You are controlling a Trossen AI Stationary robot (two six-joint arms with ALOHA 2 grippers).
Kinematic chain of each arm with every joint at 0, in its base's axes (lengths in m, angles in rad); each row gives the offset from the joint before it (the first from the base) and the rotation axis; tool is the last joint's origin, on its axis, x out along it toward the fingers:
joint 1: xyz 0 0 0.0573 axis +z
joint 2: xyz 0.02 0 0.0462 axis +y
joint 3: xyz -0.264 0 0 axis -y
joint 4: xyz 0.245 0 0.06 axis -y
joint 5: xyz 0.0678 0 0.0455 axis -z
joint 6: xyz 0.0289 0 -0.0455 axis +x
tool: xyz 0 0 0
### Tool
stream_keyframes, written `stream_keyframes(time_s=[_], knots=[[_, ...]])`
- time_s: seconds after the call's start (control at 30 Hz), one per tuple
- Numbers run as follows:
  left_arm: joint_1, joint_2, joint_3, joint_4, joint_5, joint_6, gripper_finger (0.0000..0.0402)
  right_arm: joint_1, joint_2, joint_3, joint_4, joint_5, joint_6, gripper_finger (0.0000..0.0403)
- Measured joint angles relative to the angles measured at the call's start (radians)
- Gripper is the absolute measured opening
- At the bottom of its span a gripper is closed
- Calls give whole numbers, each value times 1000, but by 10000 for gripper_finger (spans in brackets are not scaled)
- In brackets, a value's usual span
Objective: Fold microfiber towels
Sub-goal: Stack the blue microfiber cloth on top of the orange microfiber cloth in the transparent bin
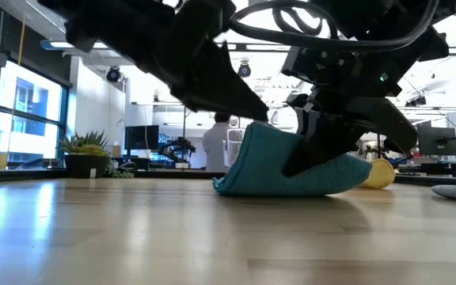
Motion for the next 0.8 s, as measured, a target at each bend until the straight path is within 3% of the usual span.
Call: stream_keyframes(time_s=[0.13, 0.3, 0.57, 0.8], knots=[[-7, -61, -20, -37, -3, -27, 155, 0, 0, 0, 0, 0, 7, 2], [-25, -133, -129, 50, -4, -74, 177, 0, 0, 0, 0, 0, 3, 1], [-64, -252, -339, 254, -54, -137, 181, 0, -2, 0, 0, 5, 0, 0], [-89, -361, -478, 331, -103, -165, 181, 0, -13, 0, -2, 7, 16, 0]])
